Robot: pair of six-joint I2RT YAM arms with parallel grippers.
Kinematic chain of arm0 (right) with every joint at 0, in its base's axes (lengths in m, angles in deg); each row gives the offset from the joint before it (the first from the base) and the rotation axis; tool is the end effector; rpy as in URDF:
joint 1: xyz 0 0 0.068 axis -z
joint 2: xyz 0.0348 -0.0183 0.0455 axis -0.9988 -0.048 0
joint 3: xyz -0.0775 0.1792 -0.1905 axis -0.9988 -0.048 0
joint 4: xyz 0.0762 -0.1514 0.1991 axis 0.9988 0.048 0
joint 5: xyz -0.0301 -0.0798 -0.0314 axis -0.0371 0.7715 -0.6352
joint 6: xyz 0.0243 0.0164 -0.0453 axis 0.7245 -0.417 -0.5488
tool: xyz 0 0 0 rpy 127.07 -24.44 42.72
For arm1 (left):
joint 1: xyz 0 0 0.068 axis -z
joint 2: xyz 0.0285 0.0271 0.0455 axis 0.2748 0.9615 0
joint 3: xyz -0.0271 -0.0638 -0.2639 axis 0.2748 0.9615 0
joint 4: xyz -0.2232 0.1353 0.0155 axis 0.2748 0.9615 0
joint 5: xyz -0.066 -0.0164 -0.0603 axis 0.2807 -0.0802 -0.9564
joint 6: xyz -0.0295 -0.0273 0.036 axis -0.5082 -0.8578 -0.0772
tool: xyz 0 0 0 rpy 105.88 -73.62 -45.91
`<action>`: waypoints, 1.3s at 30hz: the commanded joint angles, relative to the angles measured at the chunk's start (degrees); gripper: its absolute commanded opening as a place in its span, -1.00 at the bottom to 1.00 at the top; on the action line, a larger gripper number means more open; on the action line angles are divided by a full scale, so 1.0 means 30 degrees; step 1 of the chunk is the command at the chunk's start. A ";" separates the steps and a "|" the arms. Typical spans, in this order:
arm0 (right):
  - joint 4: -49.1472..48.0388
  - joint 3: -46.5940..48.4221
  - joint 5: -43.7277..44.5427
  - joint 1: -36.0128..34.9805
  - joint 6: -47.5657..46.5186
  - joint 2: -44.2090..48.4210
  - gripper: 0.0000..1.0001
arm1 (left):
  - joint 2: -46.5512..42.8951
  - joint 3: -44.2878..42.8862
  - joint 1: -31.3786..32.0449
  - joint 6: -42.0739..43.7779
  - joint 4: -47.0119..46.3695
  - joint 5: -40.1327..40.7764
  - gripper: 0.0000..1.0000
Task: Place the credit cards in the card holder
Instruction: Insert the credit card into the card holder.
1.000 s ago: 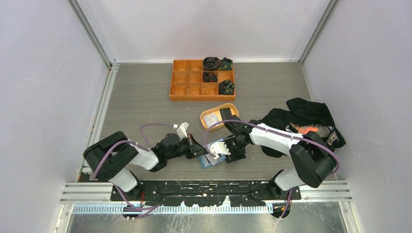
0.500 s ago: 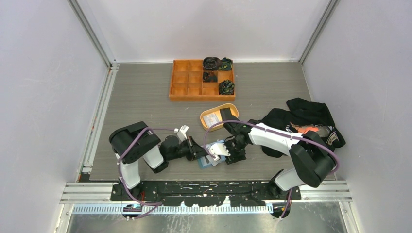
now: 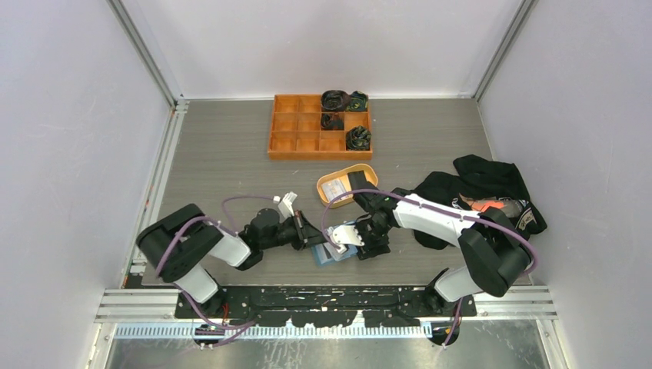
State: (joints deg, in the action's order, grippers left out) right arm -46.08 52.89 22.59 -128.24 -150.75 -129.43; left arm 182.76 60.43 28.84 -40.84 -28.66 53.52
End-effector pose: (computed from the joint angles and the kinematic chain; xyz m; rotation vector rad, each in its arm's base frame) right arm 0.1687 0.1644 0.1657 -2.3970 1.5451 0.4787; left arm 0.1635 -0.1804 0.1126 -0.2505 2.2564 -1.6277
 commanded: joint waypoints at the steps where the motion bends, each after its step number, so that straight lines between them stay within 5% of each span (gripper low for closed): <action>1: 0.0521 0.0885 0.0103 0.0071 0.0071 0.0089 0.25 | -0.2530 -0.1249 0.0361 0.2358 0.6866 0.0760 -1.00; 39: 0.1075 0.1094 0.0115 0.0078 -0.0055 -0.0386 0.27 | -0.0856 -0.3034 0.0924 0.2908 0.9140 0.1984 -1.00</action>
State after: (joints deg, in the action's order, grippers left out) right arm -43.54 54.24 23.18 -128.11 -150.77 -130.72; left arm 179.03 52.15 30.81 -33.50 -3.94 58.27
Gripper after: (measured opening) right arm 0.635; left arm 0.009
